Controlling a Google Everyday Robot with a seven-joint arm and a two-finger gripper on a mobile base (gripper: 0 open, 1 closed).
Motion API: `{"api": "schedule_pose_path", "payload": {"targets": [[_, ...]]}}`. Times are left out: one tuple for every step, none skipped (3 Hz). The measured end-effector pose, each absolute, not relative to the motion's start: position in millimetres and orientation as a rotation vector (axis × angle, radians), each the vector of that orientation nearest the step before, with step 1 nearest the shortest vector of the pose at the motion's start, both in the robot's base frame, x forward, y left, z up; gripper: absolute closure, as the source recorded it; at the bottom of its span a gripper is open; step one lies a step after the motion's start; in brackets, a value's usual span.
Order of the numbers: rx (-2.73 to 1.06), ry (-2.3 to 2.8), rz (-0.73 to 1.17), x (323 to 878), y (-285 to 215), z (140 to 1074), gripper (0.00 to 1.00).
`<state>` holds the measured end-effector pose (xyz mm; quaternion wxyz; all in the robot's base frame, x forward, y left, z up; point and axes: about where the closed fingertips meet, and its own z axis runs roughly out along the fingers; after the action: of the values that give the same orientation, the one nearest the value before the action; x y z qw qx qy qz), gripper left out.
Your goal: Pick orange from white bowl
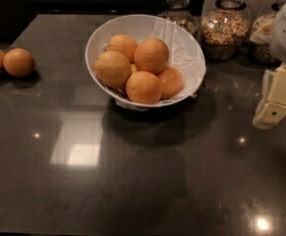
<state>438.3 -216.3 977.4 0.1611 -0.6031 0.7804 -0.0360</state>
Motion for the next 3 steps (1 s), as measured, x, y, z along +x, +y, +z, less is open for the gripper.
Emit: {"api": "schedule_pose_path", "payload": {"targets": [[-1.722,2.228,-0.103,438.4,-216.3,977.4,0.0],[-1.744,2.169,-0.107,457.5,-201.5,979.3,0.0],[-1.786,2.039,-0.104,478.2,-173.9,987.9,0.0]]}}
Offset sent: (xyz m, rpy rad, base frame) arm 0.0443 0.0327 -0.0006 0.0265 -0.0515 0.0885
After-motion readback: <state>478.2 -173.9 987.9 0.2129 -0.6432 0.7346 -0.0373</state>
